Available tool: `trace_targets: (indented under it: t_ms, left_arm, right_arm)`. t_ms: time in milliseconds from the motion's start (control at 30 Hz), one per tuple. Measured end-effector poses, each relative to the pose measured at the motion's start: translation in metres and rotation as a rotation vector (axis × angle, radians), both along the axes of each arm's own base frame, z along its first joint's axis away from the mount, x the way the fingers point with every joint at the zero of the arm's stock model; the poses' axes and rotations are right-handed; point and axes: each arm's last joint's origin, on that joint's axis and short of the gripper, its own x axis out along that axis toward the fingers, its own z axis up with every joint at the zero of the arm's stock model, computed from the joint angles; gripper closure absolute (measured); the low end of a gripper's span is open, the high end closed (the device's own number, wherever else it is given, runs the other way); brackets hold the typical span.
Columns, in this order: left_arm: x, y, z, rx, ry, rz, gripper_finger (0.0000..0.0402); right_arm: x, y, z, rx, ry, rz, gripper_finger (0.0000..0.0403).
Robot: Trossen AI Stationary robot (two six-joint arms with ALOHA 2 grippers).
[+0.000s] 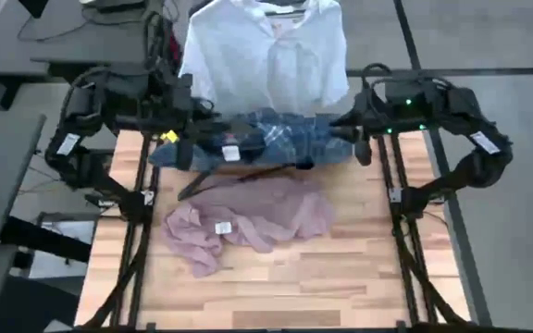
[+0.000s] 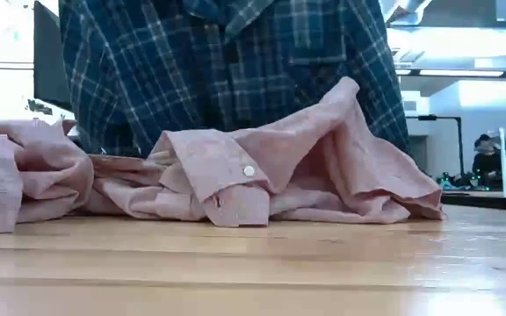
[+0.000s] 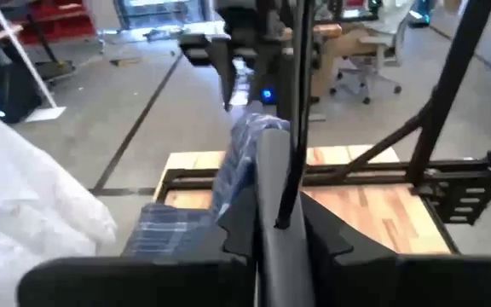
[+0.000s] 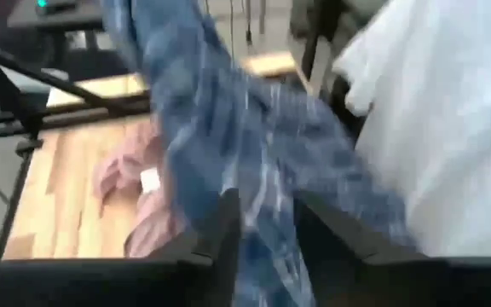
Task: Hang clothes
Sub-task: Unhang the blue long sleeve shirt from the hanger rack
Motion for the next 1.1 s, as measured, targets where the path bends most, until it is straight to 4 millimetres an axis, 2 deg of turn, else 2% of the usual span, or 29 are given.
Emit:
trace_targets:
  t_ms: [167,267,367,467,667,767,833,900,933,1100]
  left_arm:
    - [-0.004,0.000,0.001,0.015,-0.002,0.019,0.0376]
    - [-0.008,0.001,0.001,0.020,0.007,0.042,0.0376]
    - [-0.008,0.001,0.001,0.022,0.005,0.049,0.0376]
    - [-0.008,0.001,0.001,0.022,0.004,0.049,0.0376]
    - [-0.008,0.001,0.002,0.022,0.000,0.049,0.0376]
    - [-0.008,0.001,0.001,0.022,0.004,0.048,0.0376]
    - [-0.008,0.001,0.001,0.020,0.005,0.045,0.0376]
    - [-0.008,0.001,0.001,0.017,0.006,0.045,0.0376]
    - [-0.008,0.001,0.001,0.015,0.006,0.046,0.0376]
    - [-0.021,0.000,0.002,-0.005,0.016,0.059,0.0376]
  right_arm:
    - [-0.002,-0.002,-0.005,0.038,0.051,-0.033,0.0167]
    - [-0.005,-0.001,-0.009,0.051,0.104,-0.028,0.0142]
    - [-0.006,-0.002,-0.012,0.056,0.126,-0.031,0.0138]
    - [0.003,-0.004,-0.021,0.059,0.141,-0.031,0.0138]
    - [0.040,-0.017,-0.061,0.035,0.244,-0.034,0.0142]
    - [0.056,-0.022,-0.072,0.023,0.254,-0.030,0.0188]
    - [0.062,-0.023,-0.075,0.016,0.271,-0.020,0.0260]
    - [0.061,-0.025,-0.079,0.018,0.311,-0.014,0.0351]
    - [0.059,-0.026,-0.080,0.020,0.333,-0.014,0.0376]
    - [0.031,-0.023,-0.076,0.077,0.396,-0.074,0.0400]
